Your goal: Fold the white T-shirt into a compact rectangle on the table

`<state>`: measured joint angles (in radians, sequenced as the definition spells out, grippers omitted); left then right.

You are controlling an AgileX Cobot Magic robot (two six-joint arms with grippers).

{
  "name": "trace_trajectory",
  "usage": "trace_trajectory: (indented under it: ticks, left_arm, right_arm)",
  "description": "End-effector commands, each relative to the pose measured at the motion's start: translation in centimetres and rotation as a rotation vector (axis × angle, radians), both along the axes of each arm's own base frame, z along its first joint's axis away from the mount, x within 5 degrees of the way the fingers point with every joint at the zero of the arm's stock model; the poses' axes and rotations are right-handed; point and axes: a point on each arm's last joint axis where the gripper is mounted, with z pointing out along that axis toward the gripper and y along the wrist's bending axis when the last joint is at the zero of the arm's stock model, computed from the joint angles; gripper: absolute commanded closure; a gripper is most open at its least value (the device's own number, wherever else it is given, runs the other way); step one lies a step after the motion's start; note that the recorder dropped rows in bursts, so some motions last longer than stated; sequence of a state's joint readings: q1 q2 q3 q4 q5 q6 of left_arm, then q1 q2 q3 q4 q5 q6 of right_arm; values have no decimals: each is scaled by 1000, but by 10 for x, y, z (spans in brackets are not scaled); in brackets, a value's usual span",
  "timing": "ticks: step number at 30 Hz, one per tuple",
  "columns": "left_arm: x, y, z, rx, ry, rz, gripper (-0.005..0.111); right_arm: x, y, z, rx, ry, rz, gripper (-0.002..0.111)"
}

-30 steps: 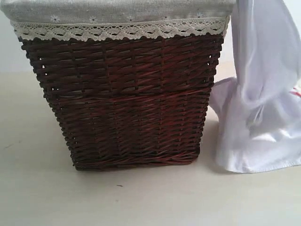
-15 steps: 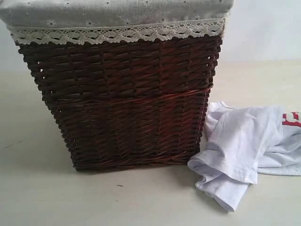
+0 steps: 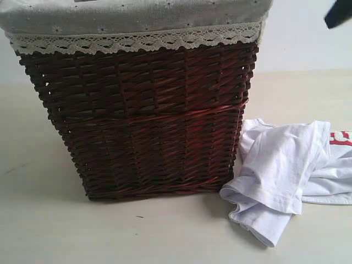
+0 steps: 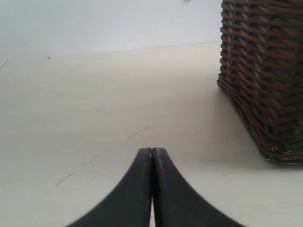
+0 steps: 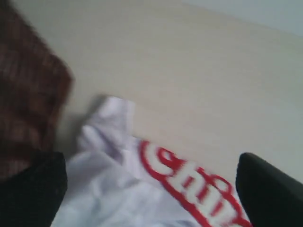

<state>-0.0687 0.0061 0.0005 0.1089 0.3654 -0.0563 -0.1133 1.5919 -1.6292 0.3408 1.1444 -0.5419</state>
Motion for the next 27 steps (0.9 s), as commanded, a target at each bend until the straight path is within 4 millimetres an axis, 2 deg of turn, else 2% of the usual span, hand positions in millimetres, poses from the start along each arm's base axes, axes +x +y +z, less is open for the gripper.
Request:
trace_trajectory:
  ticks: [1, 4, 6, 9, 11, 12, 15, 18, 20, 23, 27]
  left_arm:
    - [0, 0, 1, -5, -12, -1, 107]
    - [0, 0, 1, -5, -12, -1, 107]
    - [0, 0, 1, -5, -12, -1, 107]
    - [0, 0, 1, -5, -12, -1, 107]
    - [0, 0, 1, -5, -12, -1, 107]
    - [0, 0, 1, -5, -12, -1, 107]
    - [0, 0, 1, -5, -12, -1, 107]
    - [0, 0, 1, -5, -12, -1, 107]
    - [0, 0, 1, -5, -12, -1, 107]
    - [0, 0, 1, -5, -12, -1, 107]
    - [0, 0, 1, -5, -12, -1, 107]
  right_arm:
    - [-26, 33, 39, 208, -176, 313, 16]
    - [-37, 45, 45, 220, -169, 322, 18]
    - [-43, 52, 42, 154, -144, 325, 27]
    - [-51, 57, 36, 6, -100, 316, 63]
    - [-58, 59, 40, -70, -112, 330, 101]
    - [-62, 60, 43, -83, -123, 332, 107]
    - [-79, 63, 59, -53, -182, 347, 108]
    - [-106, 74, 80, 78, -276, 418, 108]
    - [-131, 81, 89, 151, -361, 518, 108]
    - [-170, 88, 88, 210, -472, 663, 108]
    - [-205, 95, 62, 329, -511, 758, 108]
